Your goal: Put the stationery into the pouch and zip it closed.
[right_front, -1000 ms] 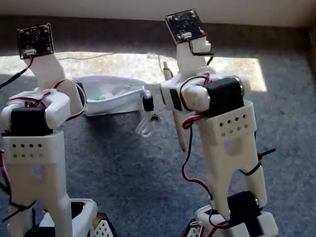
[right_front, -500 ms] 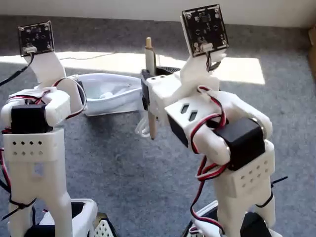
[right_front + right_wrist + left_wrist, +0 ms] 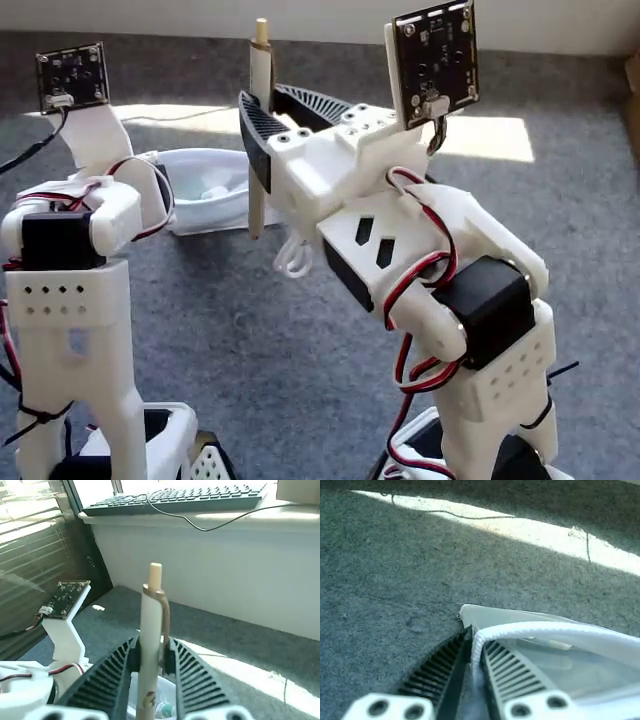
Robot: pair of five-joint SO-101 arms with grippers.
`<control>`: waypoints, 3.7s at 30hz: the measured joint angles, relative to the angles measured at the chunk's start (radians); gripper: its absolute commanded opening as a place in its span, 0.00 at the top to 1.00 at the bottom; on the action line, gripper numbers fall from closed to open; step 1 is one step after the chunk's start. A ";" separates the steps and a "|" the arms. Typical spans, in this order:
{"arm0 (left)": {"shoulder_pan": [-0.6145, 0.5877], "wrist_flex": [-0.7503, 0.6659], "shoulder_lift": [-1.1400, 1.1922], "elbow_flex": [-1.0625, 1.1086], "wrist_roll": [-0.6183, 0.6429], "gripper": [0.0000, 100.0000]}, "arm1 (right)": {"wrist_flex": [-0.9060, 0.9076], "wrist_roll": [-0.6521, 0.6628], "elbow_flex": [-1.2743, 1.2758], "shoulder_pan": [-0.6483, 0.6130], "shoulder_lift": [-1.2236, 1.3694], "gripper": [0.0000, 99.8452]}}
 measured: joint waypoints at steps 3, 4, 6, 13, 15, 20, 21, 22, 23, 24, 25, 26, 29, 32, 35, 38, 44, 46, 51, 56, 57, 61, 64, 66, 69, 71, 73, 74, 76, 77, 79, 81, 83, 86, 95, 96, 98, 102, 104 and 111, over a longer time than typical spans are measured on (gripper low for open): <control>-0.008 0.000 0.000 0.000 0.000 0.99 | -0.040 -0.026 0.000 -0.002 0.000 0.99; -0.008 0.000 0.000 0.000 0.000 0.99 | -0.052 -0.037 0.000 -0.002 0.000 0.99; -0.008 0.000 0.002 0.000 0.000 0.99 | -0.069 -0.055 0.000 -0.002 0.000 0.99; -0.008 0.003 0.002 0.000 0.000 0.99 | -0.126 -0.064 0.031 -0.002 -0.002 0.99; -0.008 0.011 0.002 0.000 0.000 0.99 | -0.172 -0.064 0.100 -0.002 -0.018 0.99; -0.008 0.011 0.002 0.000 0.000 0.99 | -0.387 -0.064 0.376 -0.002 -0.106 0.99; -0.008 0.011 0.002 0.000 0.000 0.99 | -0.448 -0.064 0.442 -0.002 -0.133 0.99; -0.008 0.011 0.002 0.000 0.000 0.99 | -0.512 -0.064 0.509 -0.002 -0.161 0.99; -0.008 0.011 0.002 0.000 0.000 0.99 | -0.583 -0.064 0.571 -0.002 -0.189 0.99; -0.008 0.011 0.002 0.000 0.000 0.99 | -0.651 -0.064 0.637 -0.002 -0.216 0.99; -0.008 0.011 0.002 0.000 0.000 0.99 | -0.720 -0.064 0.695 -0.002 -0.241 0.99; -0.008 0.011 0.002 0.000 0.000 0.99 | -0.786 -0.064 0.753 -0.002 -0.262 0.99; -0.008 0.011 0.002 0.000 0.000 0.99 | -0.973 -0.064 0.904 -0.002 -0.308 0.99; -0.008 0.011 0.002 0.000 0.000 0.99 | -1.117 -0.064 1.016 -0.002 -0.325 0.99; -0.008 0.011 0.002 0.000 0.000 0.99 | -1.244 -0.064 1.111 0.002 -0.325 0.99; -0.008 0.011 0.002 0.000 0.000 0.99 | -1.372 -0.064 1.197 0.026 -0.325 0.99; -0.008 0.011 0.002 0.000 0.000 0.99 | -1.507 -0.064 1.292 0.049 -0.325 0.99; -0.008 0.011 0.002 0.000 0.000 0.99 | -1.517 -0.064 1.304 0.049 -0.325 0.99; -0.008 0.011 0.002 0.000 0.000 0.99 | -1.522 -0.064 1.369 0.049 -0.325 0.99; -0.008 0.011 0.002 0.000 0.000 0.99 | -1.524 -0.071 1.427 0.049 -0.327 0.99; -0.008 0.011 0.002 0.000 0.000 0.99 | -1.524 -0.083 1.435 0.049 -0.327 0.99; -0.008 0.011 0.002 0.000 0.000 0.99 | -1.524 -0.175 1.441 0.051 -0.327 0.99; -0.008 0.011 0.002 0.000 0.000 0.99 | -1.524 -0.195 1.441 0.032 -0.327 0.99; -0.008 0.011 0.002 0.000 0.000 0.99 | -1.524 -0.195 1.441 0.018 -0.327 0.96; -0.008 0.011 0.002 0.000 0.000 0.99 | -1.524 -0.195 1.441 -0.006 -0.327 0.87; -0.008 0.011 0.002 0.000 0.000 0.99 | -1.524 -0.195 1.452 -0.023 -0.327 0.84; -0.008 0.011 0.002 0.000 0.000 0.99 | -1.524 -0.198 1.475 -0.041 -0.325 0.84; -0.008 0.011 0.002 0.000 0.000 0.99 | -1.524 -0.198 1.482 -0.046 -0.325 0.84; -0.008 0.011 0.002 0.000 0.000 0.99 | -1.524 -0.198 1.488 -0.054 -0.327 0.84; -0.008 0.011 0.002 0.000 0.000 0.99 | -1.524 -0.198 1.490 -0.057 -0.327 0.84; -0.008 0.011 0.002 0.000 0.000 0.99 | -1.524 -0.172 1.490 -0.058 -0.325 0.84; -0.008 0.011 0.002 0.000 0.000 0.99 | -1.524 -0.147 1.490 -0.060 -0.330 0.84; -0.008 0.011 0.002 0.000 0.000 0.99 | -1.524 -0.130 1.490 -0.060 -0.331 0.84; -0.008 0.011 0.002 0.000 0.000 0.99 | -1.524 -0.089 1.490 -0.058 -0.333 0.84; -0.008 0.011 0.002 0.000 0.000 0.99 | -1.320 -0.054 1.438 0.020 -0.351 0.84; -0.008 0.011 0.002 0.000 0.000 0.99 | -1.255 -0.054 1.404 0.032 -0.365 0.84; -0.008 0.011 0.002 0.000 0.000 0.99 | -1.115 -0.054 1.332 0.055 -0.393 0.84; -0.008 0.011 0.002 0.000 0.000 0.99 | -0.865 -0.054 1.178 0.066 -0.430 0.84; -0.008 0.011 0.002 0.000 0.000 0.99 | -0.766 -0.021 1.114 0.069 -0.436 0.84; -0.008 0.011 0.002 0.000 -0.002 0.99 | -0.509 0.115 1.016 0.069 -0.443 0.87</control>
